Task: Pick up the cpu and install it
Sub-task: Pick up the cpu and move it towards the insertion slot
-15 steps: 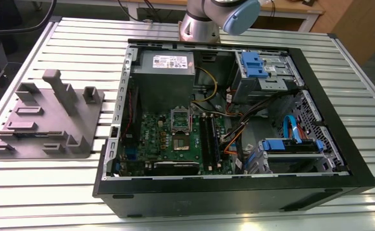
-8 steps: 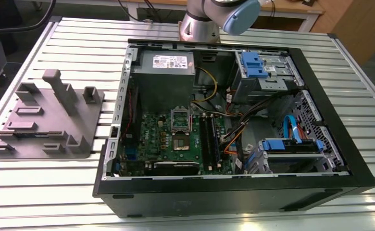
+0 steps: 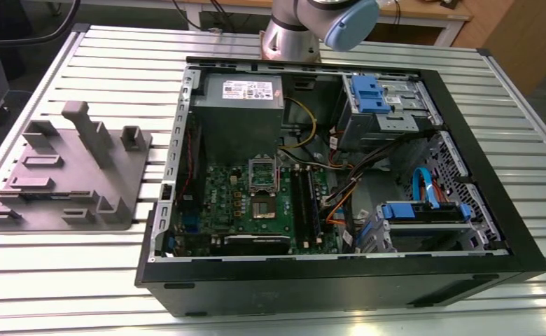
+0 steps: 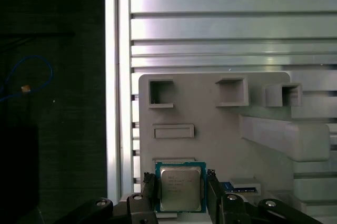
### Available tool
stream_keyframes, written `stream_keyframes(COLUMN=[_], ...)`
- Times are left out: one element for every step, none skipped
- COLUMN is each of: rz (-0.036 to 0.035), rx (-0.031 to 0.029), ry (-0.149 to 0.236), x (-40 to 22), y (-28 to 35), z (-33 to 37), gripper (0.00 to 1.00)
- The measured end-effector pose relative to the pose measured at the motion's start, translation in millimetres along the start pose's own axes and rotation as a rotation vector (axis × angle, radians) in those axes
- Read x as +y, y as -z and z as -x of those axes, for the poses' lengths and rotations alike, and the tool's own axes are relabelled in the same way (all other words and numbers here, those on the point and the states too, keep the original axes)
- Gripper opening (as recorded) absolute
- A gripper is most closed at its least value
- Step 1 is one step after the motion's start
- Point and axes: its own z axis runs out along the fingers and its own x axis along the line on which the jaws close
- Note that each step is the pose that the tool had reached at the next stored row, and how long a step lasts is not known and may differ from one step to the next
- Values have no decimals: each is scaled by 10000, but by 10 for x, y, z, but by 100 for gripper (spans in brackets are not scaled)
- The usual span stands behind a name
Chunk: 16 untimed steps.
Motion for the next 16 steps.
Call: stream_keyframes(rz=[0, 0, 1, 0, 0, 0, 0, -5, -5, -5, -5, -6, -6, -6, -6, -6], rx=[0, 0, -1, 0, 1, 0, 0, 0, 0, 0, 0, 0, 0, 0, 0, 0], ry=[0, 0, 0, 0, 0, 0, 0, 1, 0, 0, 0, 0, 0, 0, 0, 0], x=[0, 0, 0, 0, 0, 0, 3, 3, 3, 4, 4, 4, 4, 4, 4, 4], y=[3, 4, 6, 8, 10, 11, 48, 70, 71, 73, 75, 78, 80, 82, 85, 88], z=[0, 0, 0, 0, 0, 0, 1, 1, 1, 1, 1, 1, 1, 1, 1, 1], gripper=[47, 47, 47, 47, 47, 47, 47, 47, 47, 47, 47, 47, 47, 47, 47, 47])
